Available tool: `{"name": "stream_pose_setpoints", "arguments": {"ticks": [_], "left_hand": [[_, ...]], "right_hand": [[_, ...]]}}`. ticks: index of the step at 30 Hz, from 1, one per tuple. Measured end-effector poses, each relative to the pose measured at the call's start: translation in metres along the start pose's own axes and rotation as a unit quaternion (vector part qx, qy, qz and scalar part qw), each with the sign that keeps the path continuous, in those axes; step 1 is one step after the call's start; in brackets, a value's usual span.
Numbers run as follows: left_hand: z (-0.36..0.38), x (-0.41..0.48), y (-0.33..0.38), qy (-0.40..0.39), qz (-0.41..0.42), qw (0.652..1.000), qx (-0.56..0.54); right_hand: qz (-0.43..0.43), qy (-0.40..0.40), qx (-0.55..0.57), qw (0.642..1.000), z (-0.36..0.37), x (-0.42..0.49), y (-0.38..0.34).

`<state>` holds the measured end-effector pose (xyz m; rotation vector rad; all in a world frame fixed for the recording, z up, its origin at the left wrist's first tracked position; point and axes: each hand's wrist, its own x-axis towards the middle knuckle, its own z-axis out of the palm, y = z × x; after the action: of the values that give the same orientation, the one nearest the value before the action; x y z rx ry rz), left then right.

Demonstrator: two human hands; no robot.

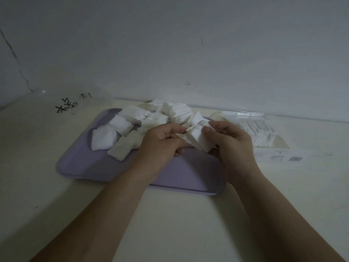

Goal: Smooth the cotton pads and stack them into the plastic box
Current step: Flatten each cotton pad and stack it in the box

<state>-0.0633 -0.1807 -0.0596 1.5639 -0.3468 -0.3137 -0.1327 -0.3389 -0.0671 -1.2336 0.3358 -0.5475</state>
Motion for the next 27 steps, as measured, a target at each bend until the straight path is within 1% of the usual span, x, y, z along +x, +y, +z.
{"name": "stream_pose_setpoints", "arguments": {"ticks": [5,10,14,17,20,22,24,25,26,27], "left_hand": [[-0.001,0.001,0.000,0.010,0.010,1.000,0.015],[-0.004,0.002,-0.001,0.021,0.008,0.999,0.023],[-0.003,0.000,0.000,0.004,-0.007,0.999,0.031],[-0.001,0.000,-0.003,0.007,-0.014,0.999,0.034],[-0.003,0.001,-0.008,0.007,0.020,0.998,0.058],[-0.006,0.002,-0.008,0.025,0.035,0.997,0.071],[-0.010,0.006,-0.005,0.053,0.057,0.995,0.054],[-0.012,0.007,-0.003,0.053,0.066,0.996,0.025],[-0.014,0.008,-0.001,0.034,0.072,0.997,-0.017],[-0.014,0.007,0.001,-0.002,0.074,0.995,-0.060]], "right_hand": [[-0.022,0.011,-0.004,1.000,0.001,-0.001,0.001],[0.000,0.025,0.019,1.000,0.000,-0.001,-0.005],[-0.019,0.011,-0.002,1.000,-0.001,0.000,-0.002],[-0.023,0.003,-0.013,1.000,0.000,-0.002,-0.001],[-0.040,0.012,-0.044,0.998,0.000,0.000,0.001],[-0.079,0.038,-0.111,0.990,-0.003,0.002,0.003],[-0.112,0.057,-0.175,0.977,-0.005,0.004,0.005],[-0.116,0.061,-0.186,0.974,-0.005,0.004,0.005],[-0.114,0.060,-0.191,0.973,-0.005,0.004,0.005],[-0.108,0.055,-0.194,0.974,-0.004,0.003,0.004]]}}
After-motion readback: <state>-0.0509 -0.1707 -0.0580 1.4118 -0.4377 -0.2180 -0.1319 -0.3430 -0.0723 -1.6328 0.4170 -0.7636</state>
